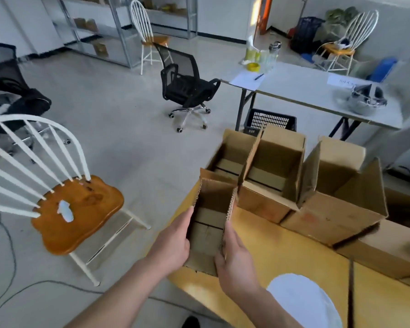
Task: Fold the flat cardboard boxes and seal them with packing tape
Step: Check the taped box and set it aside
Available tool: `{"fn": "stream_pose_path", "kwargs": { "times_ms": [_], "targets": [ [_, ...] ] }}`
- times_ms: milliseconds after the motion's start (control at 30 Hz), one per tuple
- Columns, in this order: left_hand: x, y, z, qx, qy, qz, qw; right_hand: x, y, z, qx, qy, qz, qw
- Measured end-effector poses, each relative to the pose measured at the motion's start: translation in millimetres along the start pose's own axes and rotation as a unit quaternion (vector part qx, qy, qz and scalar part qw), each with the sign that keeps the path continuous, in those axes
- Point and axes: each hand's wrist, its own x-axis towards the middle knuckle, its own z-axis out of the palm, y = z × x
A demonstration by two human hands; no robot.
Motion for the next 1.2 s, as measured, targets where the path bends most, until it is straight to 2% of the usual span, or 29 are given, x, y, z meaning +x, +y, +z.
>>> {"fn": "stream_pose_path", "kwargs": {
  "times_ms": [267, 467, 600, 733, 1000, 1200],
  "targets": [
    [29, -18, -18, 0.001, -0.019, 0.016, 1.0, 27, -10, 20, -0.016, 0.014, 0.038, 0.999],
    [24, -1, -28, 0.116, 0.029, 0.006, 0.993, 16, -16, 19, -0.049, 0.03, 0.048, 0.997],
    [5, 30, -28, 0.203, 0.059, 0.064, 0.975, -5, -20, -1, -0.073, 0.036, 0.043, 0.996],
    [-22, 74, -9, 0.215, 0.049, 0.115, 0.969, -42, -10, -32, -0.118, 0.046, 0.054, 0.991],
    [-97, 193, 69, 0.225, 0.011, 0.256, 0.94, -173, 52, -130, -0.23, 0.183, 0.067, 0.954],
    [-158, 285, 141, 0.204, -0.021, 0.37, 0.906, -281, 113, -192, -0.264, 0.261, 0.144, 0.917]
  ]
}}
